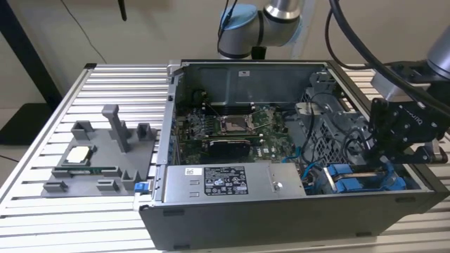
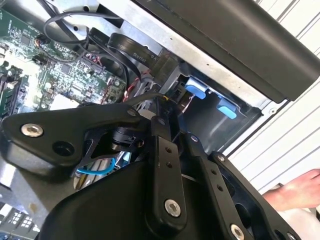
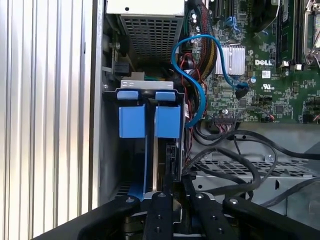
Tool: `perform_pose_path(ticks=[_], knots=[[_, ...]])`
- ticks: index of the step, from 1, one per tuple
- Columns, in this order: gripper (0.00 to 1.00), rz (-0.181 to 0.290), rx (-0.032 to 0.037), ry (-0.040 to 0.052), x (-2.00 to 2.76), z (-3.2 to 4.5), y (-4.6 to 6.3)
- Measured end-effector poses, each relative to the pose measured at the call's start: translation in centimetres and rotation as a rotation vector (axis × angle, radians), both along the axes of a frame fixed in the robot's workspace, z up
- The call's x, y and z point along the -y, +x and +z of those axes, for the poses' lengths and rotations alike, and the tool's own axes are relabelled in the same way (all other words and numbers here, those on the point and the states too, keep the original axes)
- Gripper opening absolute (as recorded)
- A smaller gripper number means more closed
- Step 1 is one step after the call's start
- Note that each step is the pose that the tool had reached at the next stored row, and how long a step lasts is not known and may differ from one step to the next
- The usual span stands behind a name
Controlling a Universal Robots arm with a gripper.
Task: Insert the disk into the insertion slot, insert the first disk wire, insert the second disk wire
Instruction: 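Insert the first disk wire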
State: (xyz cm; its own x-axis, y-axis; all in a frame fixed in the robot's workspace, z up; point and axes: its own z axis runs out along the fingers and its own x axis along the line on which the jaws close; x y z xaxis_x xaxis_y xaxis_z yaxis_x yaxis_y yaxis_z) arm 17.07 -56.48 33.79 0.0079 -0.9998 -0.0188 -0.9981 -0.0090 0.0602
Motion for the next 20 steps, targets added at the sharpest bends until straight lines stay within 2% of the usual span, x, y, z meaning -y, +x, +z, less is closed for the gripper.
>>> perform_pose_path(ticks=[14,19,20], knots=[[0.19,0.000,0.0012,0.0013,0.07,-0.07,0.00],[0.19,0.000,0.0036,0.0007,0.07,-0.29,0.00],[0.19,0.000,0.0043,0.0031,0.06,-0.48,0.00]])
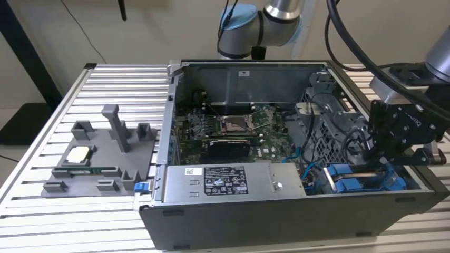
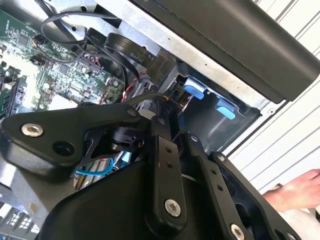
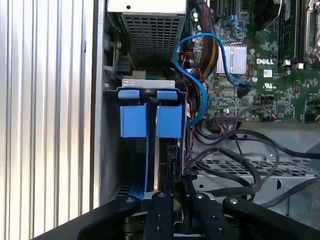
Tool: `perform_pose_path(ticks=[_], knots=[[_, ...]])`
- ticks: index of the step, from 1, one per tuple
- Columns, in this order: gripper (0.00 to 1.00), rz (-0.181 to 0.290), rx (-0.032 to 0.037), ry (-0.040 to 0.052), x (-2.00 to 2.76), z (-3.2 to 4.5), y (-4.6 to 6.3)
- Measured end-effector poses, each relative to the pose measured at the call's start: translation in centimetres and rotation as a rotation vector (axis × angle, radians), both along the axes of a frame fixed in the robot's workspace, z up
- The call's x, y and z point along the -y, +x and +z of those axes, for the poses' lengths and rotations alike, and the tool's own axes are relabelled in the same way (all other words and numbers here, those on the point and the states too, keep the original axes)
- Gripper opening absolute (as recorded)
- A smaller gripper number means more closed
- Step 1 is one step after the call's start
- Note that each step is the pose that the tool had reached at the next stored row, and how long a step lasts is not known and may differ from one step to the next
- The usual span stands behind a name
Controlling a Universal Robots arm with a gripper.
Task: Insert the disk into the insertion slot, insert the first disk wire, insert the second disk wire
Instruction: 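Insert the first disk wire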
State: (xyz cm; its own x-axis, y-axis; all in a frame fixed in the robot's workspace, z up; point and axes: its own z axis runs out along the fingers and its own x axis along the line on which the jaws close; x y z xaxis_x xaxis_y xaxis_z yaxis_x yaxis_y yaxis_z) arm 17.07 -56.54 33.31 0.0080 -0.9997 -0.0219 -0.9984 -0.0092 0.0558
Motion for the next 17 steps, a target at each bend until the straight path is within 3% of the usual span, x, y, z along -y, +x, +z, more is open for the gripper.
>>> perform_pose_path(ticks=[3,5,6,8,10,17], knots=[[0.19,0.000,0.0004,-0.0004,0.00,0.03,0.0],[0.19,0.000,0.0022,-0.0010,-0.04,-0.58,0.0],[0.19,-0.001,0.0014,0.0021,-0.02,-0.18,0.0],[0.19,-0.001,0.0013,-0.0005,0.00,0.45,0.0],[0.19,-0.001,0.0013,0.0000,0.00,0.45,0.0],[0.19,-0.001,0.0042,-0.0021,0.01,-0.50,0.0]])
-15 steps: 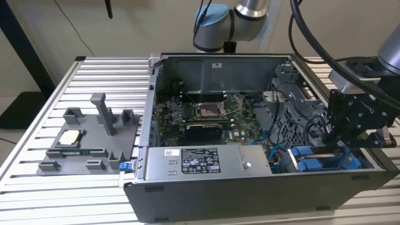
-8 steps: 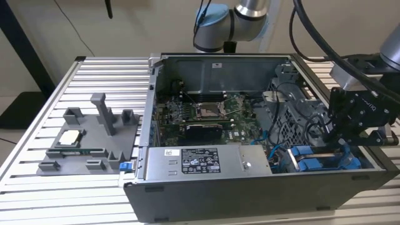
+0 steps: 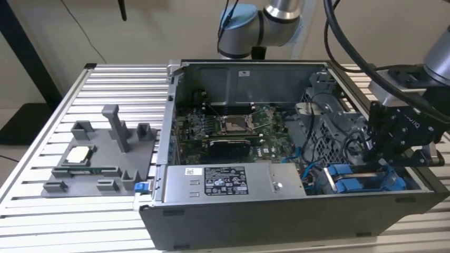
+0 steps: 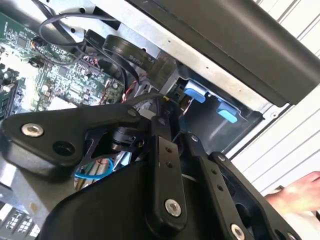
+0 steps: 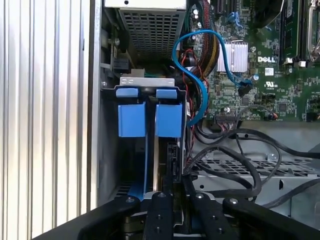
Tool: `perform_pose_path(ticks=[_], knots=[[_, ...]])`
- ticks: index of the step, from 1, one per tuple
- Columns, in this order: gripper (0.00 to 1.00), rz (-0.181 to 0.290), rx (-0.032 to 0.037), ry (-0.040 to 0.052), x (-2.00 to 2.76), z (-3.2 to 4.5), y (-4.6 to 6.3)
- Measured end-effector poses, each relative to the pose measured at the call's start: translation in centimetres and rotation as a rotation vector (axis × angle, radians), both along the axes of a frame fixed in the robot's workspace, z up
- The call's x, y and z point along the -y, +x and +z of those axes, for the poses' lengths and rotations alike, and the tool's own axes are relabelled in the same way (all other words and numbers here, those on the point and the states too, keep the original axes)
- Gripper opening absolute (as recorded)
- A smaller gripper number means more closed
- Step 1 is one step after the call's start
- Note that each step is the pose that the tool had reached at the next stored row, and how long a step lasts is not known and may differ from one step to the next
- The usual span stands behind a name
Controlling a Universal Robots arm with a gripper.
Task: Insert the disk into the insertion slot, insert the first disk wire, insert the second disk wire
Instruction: 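Insert the first disk wire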
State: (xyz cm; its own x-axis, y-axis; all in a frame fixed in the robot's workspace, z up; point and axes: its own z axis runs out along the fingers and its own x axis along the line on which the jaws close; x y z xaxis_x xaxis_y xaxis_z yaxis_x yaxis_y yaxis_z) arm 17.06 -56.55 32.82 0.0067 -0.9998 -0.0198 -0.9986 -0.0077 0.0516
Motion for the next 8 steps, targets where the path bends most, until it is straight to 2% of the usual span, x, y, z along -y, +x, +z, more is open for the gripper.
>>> perform_pose_path(ticks=[4,5,6,8], knots=[[0.20,0.000,0.0007,0.0020,-0.01,-0.31,0.01],[0.20,0.000,0.0007,0.0022,-0.01,-0.31,0.01],[0.27,0.000,0.0007,0.0022,-0.01,-0.30,0.01],[0.27,0.000,0.0001,0.0029,-0.01,-0.05,0.02]])
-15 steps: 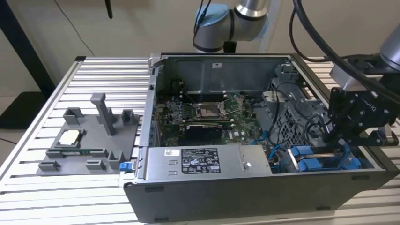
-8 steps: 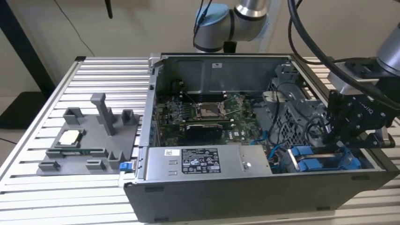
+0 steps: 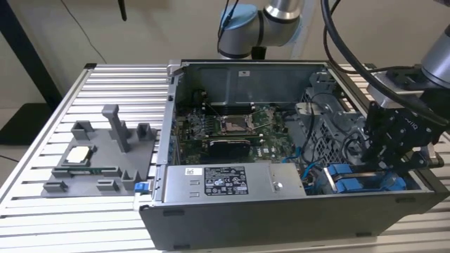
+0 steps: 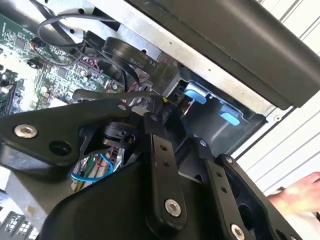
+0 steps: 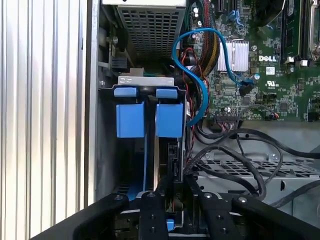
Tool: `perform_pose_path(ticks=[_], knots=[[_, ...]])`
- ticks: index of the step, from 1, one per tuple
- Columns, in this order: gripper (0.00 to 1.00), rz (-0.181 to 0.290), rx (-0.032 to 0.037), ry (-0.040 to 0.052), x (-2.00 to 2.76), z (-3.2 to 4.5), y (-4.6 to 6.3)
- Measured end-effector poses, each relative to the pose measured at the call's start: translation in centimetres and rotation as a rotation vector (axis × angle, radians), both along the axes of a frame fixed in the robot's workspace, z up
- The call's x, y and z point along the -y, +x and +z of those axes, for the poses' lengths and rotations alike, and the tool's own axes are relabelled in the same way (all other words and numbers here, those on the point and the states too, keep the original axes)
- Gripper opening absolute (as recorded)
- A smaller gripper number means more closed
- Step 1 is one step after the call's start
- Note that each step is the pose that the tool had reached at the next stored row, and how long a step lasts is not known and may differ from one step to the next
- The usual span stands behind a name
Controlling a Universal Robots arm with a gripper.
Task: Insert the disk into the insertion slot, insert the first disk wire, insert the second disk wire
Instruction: 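Insert the first disk wire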
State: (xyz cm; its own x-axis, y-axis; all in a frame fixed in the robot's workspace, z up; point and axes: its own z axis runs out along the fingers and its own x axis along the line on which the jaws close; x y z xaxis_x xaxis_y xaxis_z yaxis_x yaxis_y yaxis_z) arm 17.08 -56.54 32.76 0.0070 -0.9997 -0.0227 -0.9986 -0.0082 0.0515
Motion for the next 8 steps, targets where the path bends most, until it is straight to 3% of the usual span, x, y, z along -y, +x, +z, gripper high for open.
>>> perform_pose_path(ticks=[8], knots=[[0.27,0.000,-0.0033,-0.0011,0.01,2.64,0.0]])
